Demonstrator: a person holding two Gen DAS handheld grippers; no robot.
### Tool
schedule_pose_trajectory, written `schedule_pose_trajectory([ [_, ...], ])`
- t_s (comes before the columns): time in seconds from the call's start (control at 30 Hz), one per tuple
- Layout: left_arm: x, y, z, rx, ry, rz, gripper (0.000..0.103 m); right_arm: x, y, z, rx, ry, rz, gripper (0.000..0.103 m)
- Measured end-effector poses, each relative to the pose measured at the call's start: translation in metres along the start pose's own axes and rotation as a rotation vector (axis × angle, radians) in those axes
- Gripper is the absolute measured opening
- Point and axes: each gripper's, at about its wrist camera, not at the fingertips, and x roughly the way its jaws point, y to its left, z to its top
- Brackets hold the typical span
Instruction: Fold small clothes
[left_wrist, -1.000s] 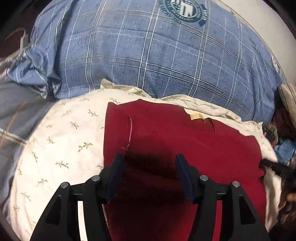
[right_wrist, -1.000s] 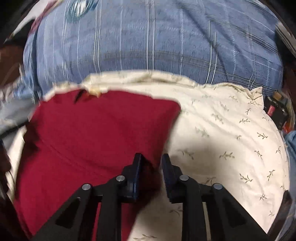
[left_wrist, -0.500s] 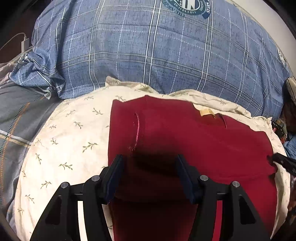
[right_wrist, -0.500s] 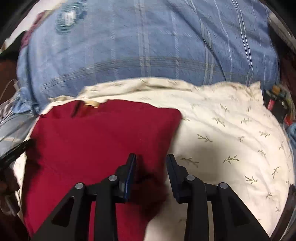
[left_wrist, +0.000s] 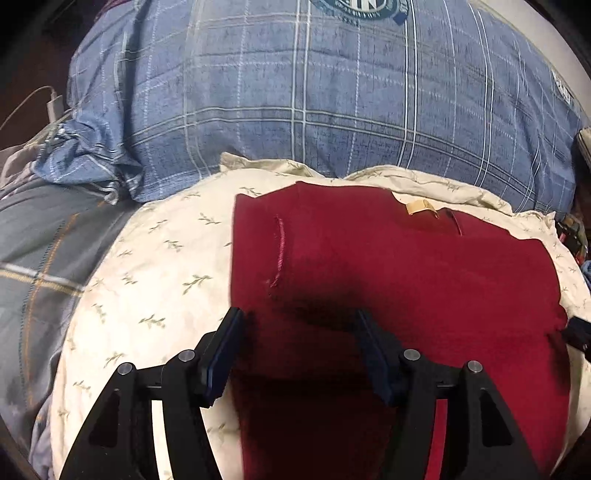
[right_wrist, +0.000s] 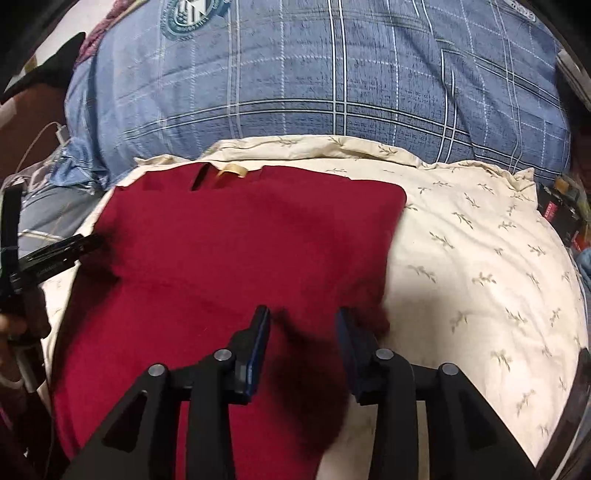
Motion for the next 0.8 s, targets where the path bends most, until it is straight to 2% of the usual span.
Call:
schedule_pose_trajectory([
  [0.07, -0.013, 0.002, -0.004, 0.006, -0.015, 0.011, 0.061, -0.011, -0.002, -0.010, 0.015, -0.005, 0.009, 0.050],
  [0.13, -0.026, 0.003, -0.010, 0.014, -0.024, 0.017, 0.061, -0.017, -0.004, -0.017, 0.026, -0.001, 0.010, 0.052],
  [0.3, -0.053, 0.003, -0.023, 0.031, -0.035, 0.028, 0.061, -0.020, -0.008, -0.027, 0.067, 0.022, 0.013, 0.052],
  [0.43, -0.063, 0.005, -0.032, 0.019, -0.018, 0.028, 0.061, -0.022, 0.000, -0.027, 0.064, 0.005, 0.019, 0.054],
  [0.5, -0.064, 0.006, -0.032, 0.021, -0.014, 0.030, 0.061, -0.023, 0.005, -0.025, 0.060, -0.016, 0.019, 0.058],
  [0.53, -0.065, 0.007, -0.033, 0.022, -0.013, 0.032, 0.061, -0.023, 0.007, -0.023, 0.065, -0.029, 0.026, 0.065],
  [0.57, -0.065, 0.008, -0.033, 0.019, -0.012, 0.031, 0.061, -0.023, 0.006, -0.022, 0.081, -0.039, 0.040, 0.070],
  [0.7, -0.062, 0.017, -0.026, -0.031, -0.015, 0.013, 0.061, -0.011, -0.007, -0.014, 0.224, -0.022, 0.134, 0.070],
  [0.8, -0.054, 0.023, -0.021, -0.065, -0.008, 0.003, 0.061, -0.002, -0.016, -0.009, 0.308, -0.025, 0.161, 0.070],
])
